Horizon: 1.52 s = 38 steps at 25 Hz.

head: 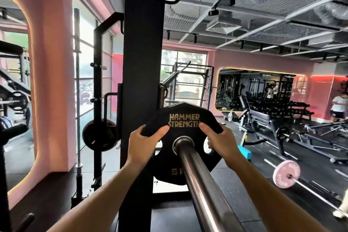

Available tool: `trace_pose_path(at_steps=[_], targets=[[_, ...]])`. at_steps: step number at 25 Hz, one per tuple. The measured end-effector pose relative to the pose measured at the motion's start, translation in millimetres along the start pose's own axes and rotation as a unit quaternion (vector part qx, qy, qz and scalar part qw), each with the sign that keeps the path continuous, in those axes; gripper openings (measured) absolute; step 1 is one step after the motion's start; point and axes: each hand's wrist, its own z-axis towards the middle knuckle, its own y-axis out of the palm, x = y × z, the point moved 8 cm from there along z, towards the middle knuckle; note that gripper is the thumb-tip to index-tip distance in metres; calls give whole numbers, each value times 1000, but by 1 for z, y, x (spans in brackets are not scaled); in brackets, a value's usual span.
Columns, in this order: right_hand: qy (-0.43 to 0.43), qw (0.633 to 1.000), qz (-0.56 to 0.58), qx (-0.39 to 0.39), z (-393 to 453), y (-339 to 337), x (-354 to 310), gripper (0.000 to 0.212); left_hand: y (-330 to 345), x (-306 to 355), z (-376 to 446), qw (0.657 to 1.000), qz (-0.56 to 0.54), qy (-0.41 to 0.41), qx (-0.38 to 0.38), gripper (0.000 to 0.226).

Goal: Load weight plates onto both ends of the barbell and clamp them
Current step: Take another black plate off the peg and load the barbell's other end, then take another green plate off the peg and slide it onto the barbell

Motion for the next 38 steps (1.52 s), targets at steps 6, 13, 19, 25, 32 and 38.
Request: trace_pose_path(at_steps=[6,13,19,25,32,38], targets=[[3,1000,-21,-3,52,22,17,43,3,-28,47,999,-19,-38,12,19],[14,992,-123,13,51,20,15,59,-3,-36,55,996,72,-57,-20,53],[-17,973,-232,-3,-10,0,-37,53,-48,-3,29,969,244,-30,-32,61],[-100,956,-247,-123,-107,13,-128,28,-106,69,-51,945,318,-6,-80,20],[-162,922,-237,-259,-218,99,-187,24,-206,123,-133,930,360,-12,-69,14],[-142,903,-231,-334,-273,191,-163,14,-315,121,-160,915,399,-41,-48,15]])
